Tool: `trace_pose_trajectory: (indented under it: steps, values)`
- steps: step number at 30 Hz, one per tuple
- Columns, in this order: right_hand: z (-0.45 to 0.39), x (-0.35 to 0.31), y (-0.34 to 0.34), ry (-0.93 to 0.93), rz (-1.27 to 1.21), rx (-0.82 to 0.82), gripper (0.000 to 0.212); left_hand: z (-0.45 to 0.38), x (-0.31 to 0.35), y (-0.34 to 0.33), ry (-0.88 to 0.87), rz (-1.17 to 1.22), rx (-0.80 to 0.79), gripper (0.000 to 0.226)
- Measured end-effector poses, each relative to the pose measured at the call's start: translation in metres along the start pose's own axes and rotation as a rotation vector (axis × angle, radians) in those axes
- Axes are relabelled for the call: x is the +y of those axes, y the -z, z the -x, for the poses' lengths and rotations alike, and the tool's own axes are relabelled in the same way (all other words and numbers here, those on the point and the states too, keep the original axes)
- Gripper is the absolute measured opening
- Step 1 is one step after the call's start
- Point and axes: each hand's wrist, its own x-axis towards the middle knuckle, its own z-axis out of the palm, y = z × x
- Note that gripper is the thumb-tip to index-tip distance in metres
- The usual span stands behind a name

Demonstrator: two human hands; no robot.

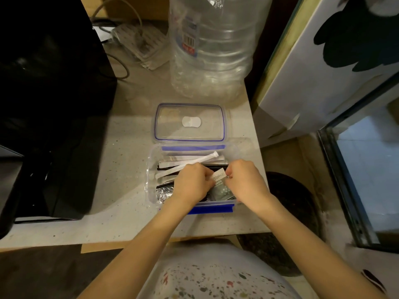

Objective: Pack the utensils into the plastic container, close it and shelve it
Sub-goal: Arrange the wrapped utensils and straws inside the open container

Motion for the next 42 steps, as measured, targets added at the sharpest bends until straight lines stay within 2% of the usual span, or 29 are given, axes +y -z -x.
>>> trace_pose_trajectory:
  steps: [3, 6, 12, 18, 23, 31, 35, 42]
  values:
    - [0.002, -0.003, -0.001, 0.03, 0.088, 0.004, 0.009, 0.0, 0.005, -0.003, -0.029, -0.043, -0.004, 0.041]
    - [0.004, -0.004, 0.0, 0.056, 0.123, -0.011, 0.01, 0.0, 0.006, -0.004, -0.069, -0.062, -0.002, 0.028]
    - [0.0, -0.005, 0.009, 0.039, 0.09, -0.018, 0.013, 0.005, -0.001, -0.003, -0.063, -0.011, 0.039, 0.019]
    - [-0.012, -0.004, 0.022, 0.228, 0.033, 0.111, 0.021, 0.017, -0.014, 0.018, -0.07, 0.022, 0.1, 0.027]
    - [-0.025, -0.011, 0.016, 0.373, 0.093, 0.123, 0.025, 0.004, -0.033, 0.035, -0.1, -0.085, 0.24, 0.029]
    - [-0.046, -0.013, -0.004, 0.529, 0.398, 0.118, 0.029, -0.004, -0.04, 0.036, -0.033, -0.457, 0.144, 0.022]
    - [-0.047, -0.013, -0.004, 0.552, 0.474, 0.104, 0.02, -0.005, -0.043, 0.033, -0.093, -0.471, 0.161, 0.026]
    - [-0.047, -0.011, -0.002, 0.519, 0.436, 0.163, 0.022, -0.01, -0.04, 0.046, -0.164, -0.459, 0.226, 0.03]
